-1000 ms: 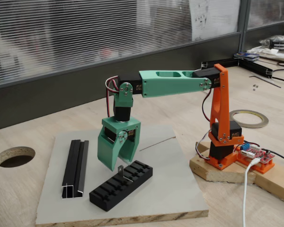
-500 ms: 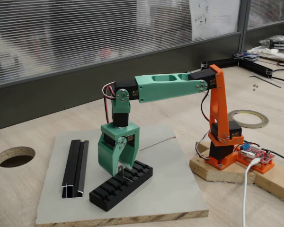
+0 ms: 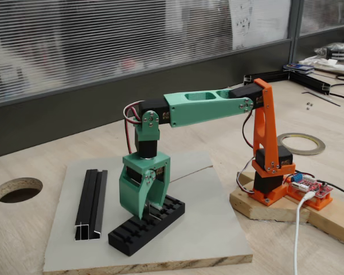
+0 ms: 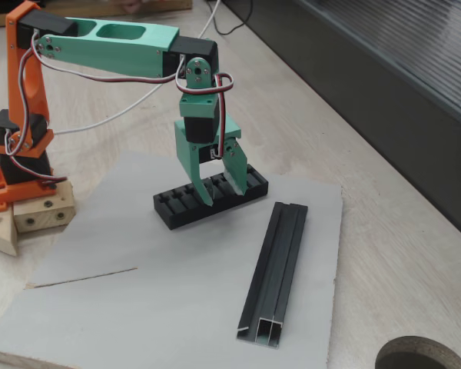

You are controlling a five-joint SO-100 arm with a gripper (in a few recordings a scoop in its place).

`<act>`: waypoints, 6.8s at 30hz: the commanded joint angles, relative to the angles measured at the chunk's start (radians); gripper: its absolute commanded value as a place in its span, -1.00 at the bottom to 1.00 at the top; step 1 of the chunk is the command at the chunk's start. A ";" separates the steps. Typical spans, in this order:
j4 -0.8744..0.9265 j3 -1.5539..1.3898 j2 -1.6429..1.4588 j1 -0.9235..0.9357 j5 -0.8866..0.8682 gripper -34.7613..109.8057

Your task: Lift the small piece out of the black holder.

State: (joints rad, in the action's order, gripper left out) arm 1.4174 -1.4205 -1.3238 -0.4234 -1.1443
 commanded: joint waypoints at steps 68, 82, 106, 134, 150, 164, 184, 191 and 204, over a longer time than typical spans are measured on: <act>-0.101 0.005 -0.009 0.003 0.158 0.02; -0.103 0.014 -0.008 0.003 0.160 -0.02; -0.103 0.014 -0.009 0.049 0.163 -0.35; -0.101 0.015 -0.031 0.049 0.158 -0.47; -0.087 0.015 -0.236 0.049 0.146 -0.47; -0.087 0.015 -0.413 0.049 0.146 -0.47; -0.087 0.015 -0.528 0.049 0.144 -0.47; -0.086 0.003 -0.583 0.051 0.144 -0.47; -0.086 0.003 -0.591 0.051 0.144 -0.47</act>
State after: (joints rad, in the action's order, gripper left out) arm 1.3192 -1.4251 -1.8684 -0.3728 -0.9894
